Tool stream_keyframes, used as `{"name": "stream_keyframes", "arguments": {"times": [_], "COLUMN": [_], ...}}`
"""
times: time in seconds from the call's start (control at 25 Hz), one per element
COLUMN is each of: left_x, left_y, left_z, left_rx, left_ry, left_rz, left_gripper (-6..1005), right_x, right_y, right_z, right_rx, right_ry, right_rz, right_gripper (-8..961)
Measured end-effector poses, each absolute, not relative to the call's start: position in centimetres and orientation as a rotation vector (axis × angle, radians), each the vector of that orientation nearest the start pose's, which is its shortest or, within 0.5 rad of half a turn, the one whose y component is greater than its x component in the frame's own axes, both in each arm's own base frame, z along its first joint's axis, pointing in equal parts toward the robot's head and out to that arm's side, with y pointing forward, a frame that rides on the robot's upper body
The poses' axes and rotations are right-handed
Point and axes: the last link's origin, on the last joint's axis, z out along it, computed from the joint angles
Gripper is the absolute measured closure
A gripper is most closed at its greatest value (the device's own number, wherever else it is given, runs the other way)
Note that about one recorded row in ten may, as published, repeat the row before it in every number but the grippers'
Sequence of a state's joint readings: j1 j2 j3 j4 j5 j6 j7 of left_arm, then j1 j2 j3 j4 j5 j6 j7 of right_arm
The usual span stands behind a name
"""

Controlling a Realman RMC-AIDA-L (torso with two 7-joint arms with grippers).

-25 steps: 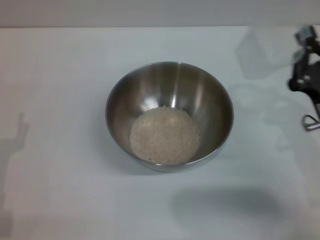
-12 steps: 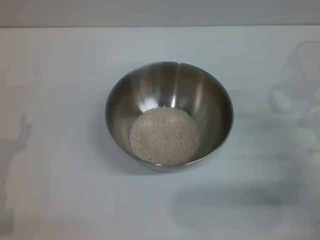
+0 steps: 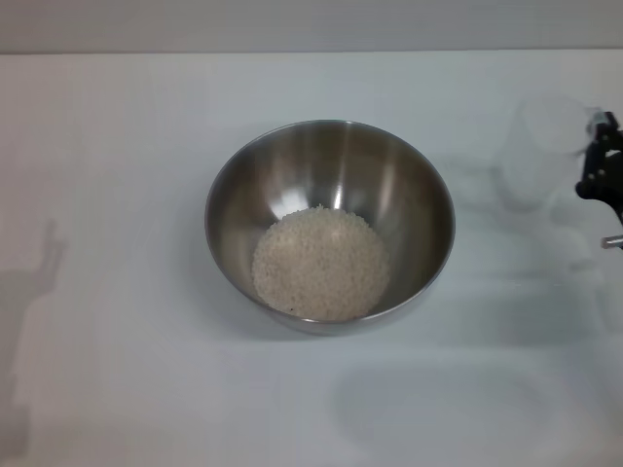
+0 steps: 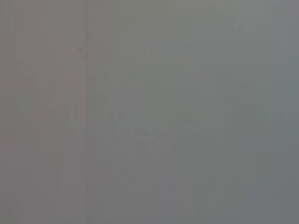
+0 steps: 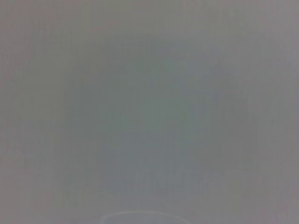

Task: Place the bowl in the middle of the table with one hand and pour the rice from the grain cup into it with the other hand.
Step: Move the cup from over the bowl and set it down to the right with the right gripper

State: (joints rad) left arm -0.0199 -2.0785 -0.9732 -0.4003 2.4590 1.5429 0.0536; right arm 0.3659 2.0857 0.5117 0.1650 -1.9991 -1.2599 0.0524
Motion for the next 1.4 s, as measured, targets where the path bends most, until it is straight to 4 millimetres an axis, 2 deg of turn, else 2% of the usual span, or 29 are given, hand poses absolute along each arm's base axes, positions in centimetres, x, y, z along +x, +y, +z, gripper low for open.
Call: {"name": "stream_keyframes", "arguments": {"times": [0.48, 0.96, 1.4], "left_x": [-33.8, -33.8, -33.7], "left_y": [21.4, 21.4, 21.5], "left_z": [1.5, 1.5, 1.5], "left_rx": [-1.34, -1.34, -1.34], "left_ry": [-0.31, -0.31, -0.308], "left_rz": [-0.753, -0.754, -0.758], "left_gripper": [217, 216, 216], "right_x": [32.3, 32.0, 32.7], "right_y": [31.9, 31.8, 30.4], "right_z": [-5.3, -6.0, -6.3], "right_rx": [-1.82, -1.851, -1.853], "right_ry": [0.478, 0.484, 0.507], "right_rz": [0.561, 0.555, 0.554], "right_gripper": [931, 923, 586]}}
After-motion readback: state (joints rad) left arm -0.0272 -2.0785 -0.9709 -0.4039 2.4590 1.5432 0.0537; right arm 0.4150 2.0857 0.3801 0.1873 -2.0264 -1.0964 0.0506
